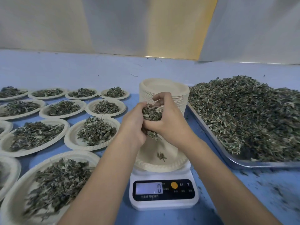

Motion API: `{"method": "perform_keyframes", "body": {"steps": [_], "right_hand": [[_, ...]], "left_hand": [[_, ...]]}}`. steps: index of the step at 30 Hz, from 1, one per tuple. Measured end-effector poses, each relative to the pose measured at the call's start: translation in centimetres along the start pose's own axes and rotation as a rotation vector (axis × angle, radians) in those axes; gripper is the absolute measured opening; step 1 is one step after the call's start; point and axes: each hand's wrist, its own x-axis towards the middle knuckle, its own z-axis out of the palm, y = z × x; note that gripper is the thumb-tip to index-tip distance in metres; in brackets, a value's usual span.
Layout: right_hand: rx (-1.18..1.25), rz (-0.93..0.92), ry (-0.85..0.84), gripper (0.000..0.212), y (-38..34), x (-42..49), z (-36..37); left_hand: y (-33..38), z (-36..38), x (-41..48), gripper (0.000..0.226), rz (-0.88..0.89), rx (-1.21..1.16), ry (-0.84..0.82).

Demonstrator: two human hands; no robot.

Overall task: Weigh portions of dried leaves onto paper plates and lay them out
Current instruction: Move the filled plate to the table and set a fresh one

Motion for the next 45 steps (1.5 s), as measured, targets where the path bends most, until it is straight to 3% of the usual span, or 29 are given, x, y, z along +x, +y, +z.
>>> {"method": "perform_keyframes", "body": {"steps": [6, 10, 13, 17, 21, 45], "right_hand": [[-0.002, 0.053, -0.082, 0.064, 0.1, 0.1, -0.9], [0.049, 0.125, -0.12, 0.04, 0.2, 0.1, -1.1], [0.035, 0.159, -0.115, 0.028, 0.3, 0.2, -1.2], [-0.082, 0.191, -0.173, 0.035, 0.6, 0.3, -1.1], [-0.033, 0.275, -0.233, 0.046, 0.5, 0.2, -0.9], [0.3, 0.247, -0.078, 0.022, 0.3, 0.5, -1.0]], "left_hand": [[0.8, -0.6, 0.3, 0.022, -0.007, -0.122, 0.073], [1.7, -1.0, -0.3, 0.033, -0.061, -0.394, -0.007], [2.3, -1.3, -0.5, 0.037, -0.051, -0.42, -0.047], [2.9, -1.7, -0.5, 0.029, -0.071, -0.513, -0.04], [3.0, -1.5, -0.8, 0.03, -0.074, -0.525, -0.071], [2.5, -1.8, -0.6, 0.036, -0.09, -0.497, -0.066]]}}
